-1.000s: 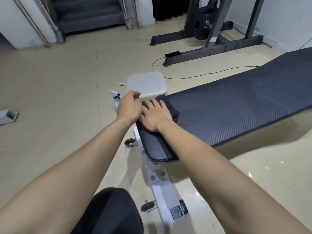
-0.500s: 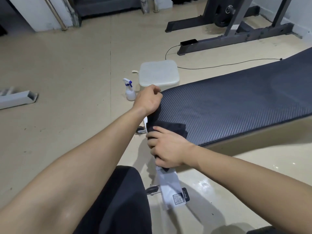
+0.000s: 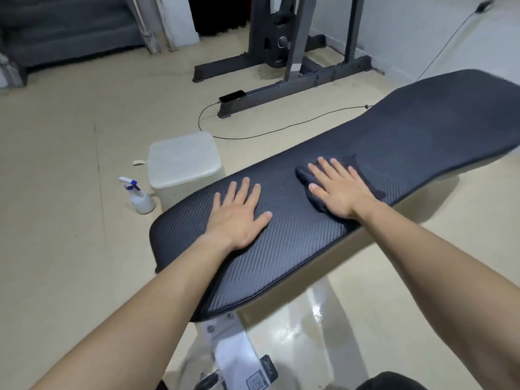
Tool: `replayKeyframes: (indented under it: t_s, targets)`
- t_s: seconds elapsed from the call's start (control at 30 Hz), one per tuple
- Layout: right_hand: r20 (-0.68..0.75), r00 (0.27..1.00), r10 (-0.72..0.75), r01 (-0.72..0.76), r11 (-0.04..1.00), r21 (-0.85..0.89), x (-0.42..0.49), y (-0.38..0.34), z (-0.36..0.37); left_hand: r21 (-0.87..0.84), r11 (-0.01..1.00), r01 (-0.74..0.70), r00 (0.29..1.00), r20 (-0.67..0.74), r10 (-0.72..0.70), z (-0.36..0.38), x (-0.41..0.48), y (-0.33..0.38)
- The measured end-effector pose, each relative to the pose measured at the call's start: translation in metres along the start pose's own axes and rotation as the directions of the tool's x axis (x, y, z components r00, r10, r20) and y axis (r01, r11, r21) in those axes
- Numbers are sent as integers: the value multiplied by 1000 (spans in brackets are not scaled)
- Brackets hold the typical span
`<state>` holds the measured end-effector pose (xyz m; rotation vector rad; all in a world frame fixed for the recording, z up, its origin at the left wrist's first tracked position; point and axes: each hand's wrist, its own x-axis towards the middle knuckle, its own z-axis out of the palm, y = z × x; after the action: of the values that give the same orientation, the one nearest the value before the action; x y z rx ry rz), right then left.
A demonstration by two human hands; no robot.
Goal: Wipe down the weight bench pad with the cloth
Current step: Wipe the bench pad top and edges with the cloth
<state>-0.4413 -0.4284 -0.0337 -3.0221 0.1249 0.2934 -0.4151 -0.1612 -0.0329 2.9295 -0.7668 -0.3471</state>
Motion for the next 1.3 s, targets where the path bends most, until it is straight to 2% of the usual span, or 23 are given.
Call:
replayKeyframes:
  t_s: [0.1, 0.27, 0.4, 0.5, 0.67, 0.8, 0.97, 1.07, 1.17, 1.3]
  targets:
    - [-17, 982, 186, -185, 982, 43, -2, 47, -3, 49, 995, -82, 996, 31, 80, 6, 33, 43]
    - [-27, 896, 444, -438, 891, 121, 10, 95, -7, 92, 977, -194, 981, 12, 194, 7, 84, 91]
    - [-10, 830, 557, -550, 822, 149, 27, 101, -13, 105, 967, -232, 970, -45, 238, 12, 92, 90]
    - [-17, 854, 519, -514, 849, 125, 17, 82, -11, 90, 966, -242, 967, -55, 247, 11, 92, 90]
    - [-17, 943, 334, -332, 941, 61, -21, 22, 8, 83, 964, -253, 964, -62, 258, 10, 91, 92]
    - [-57, 952, 299, -297, 954, 51, -15, 23, 8, 93, 962, -256, 961, -81, 264, 10, 91, 93]
    - [-54, 973, 224, -222, 974, 39, 34, 55, -7, 126, 970, -210, 971, -89, 222, 8, 94, 99]
    - [-45, 981, 190, -188, 981, 35, 64, 85, -17, 111, 983, -149, 964, -203, 169, 1, 109, 112]
    - [-50, 981, 187, -185, 982, 45, 84, 125, -25, 79, 996, -40, 957, -285, 61, -3, 138, 129]
    - [-65, 973, 220, -216, 974, 66, 88, 186, -33, 1, 996, 86, 953, -291, -82, -2, 171, 147]
